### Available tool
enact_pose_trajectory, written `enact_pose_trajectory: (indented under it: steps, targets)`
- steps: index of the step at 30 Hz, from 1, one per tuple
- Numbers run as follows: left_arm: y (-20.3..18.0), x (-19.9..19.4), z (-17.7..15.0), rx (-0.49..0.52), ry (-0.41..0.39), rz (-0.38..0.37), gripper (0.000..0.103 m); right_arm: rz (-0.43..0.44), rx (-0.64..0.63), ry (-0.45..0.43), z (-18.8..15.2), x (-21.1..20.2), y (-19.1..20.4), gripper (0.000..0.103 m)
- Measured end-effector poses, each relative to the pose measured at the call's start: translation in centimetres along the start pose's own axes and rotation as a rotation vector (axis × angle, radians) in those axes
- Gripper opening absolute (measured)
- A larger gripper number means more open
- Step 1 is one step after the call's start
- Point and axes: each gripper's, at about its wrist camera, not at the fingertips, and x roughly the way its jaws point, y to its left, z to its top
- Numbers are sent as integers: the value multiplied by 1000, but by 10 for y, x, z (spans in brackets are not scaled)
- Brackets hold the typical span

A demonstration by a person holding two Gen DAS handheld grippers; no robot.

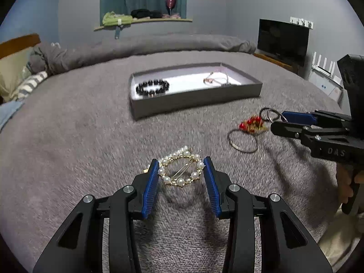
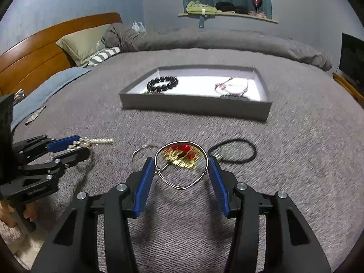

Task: Organize jewelry
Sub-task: 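Carry the clip and hoop into the tray and open both tools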

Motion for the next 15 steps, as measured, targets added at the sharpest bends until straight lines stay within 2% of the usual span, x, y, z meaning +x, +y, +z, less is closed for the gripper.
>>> enact_pose_trajectory:
  steps: [8,15]
  targets:
    - [4,4,49,24,-43,-14,42,-19,22,-61,49,2,-20,49]
    - [16,38,102,54,-49,-9,42,-25,11,-62,97,38,-31,49]
